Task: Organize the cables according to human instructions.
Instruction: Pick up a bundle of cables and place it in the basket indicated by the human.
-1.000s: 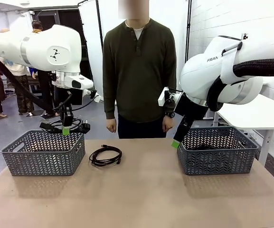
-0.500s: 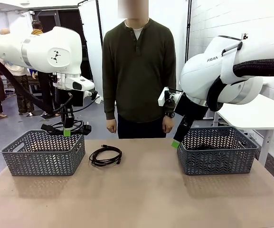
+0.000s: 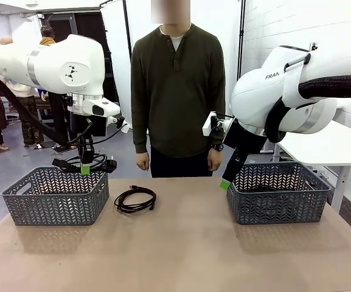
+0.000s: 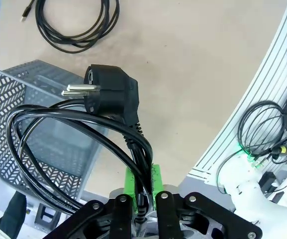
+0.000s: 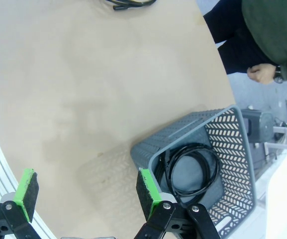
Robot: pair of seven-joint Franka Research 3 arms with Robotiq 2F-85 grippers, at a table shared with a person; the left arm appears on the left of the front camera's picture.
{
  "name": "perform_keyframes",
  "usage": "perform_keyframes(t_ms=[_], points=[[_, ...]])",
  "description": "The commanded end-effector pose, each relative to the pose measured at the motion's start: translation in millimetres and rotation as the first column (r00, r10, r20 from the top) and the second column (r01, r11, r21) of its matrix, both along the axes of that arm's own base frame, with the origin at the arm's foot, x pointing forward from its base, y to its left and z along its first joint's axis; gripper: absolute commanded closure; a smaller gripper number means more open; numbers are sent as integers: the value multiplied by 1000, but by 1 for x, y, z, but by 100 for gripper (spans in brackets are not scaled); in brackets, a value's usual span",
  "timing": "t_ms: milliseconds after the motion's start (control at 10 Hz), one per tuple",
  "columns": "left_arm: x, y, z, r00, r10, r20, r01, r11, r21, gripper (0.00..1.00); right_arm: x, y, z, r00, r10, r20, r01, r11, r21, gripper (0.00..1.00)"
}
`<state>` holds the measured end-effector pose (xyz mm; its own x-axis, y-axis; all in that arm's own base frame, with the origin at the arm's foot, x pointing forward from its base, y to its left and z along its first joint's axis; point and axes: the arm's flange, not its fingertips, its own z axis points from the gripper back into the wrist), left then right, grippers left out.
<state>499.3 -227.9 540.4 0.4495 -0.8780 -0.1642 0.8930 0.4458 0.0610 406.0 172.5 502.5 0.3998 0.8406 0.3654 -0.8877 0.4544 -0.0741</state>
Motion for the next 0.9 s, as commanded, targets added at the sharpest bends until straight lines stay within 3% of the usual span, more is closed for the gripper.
perform_keyframes(t_ms=[0,200,600,800], points=[[2,29,2,997,-61,40,62,998,-19,100,0,0,-1,1000,-5,7,5,1000,-4,0],[4,54,5,996,-75,51,77,996,-38,100,0,0,-1,1000,-5,7,5,1000,-4,0],[20,98,-4,980,-196,46,197,980,-19,100,0,0,-1,1000,-5,7,5,1000,-4,0],[28,116,-15,964,-249,89,253,967,-36,100,0,0,-1,1000,-5,7,5,1000,-4,0]])
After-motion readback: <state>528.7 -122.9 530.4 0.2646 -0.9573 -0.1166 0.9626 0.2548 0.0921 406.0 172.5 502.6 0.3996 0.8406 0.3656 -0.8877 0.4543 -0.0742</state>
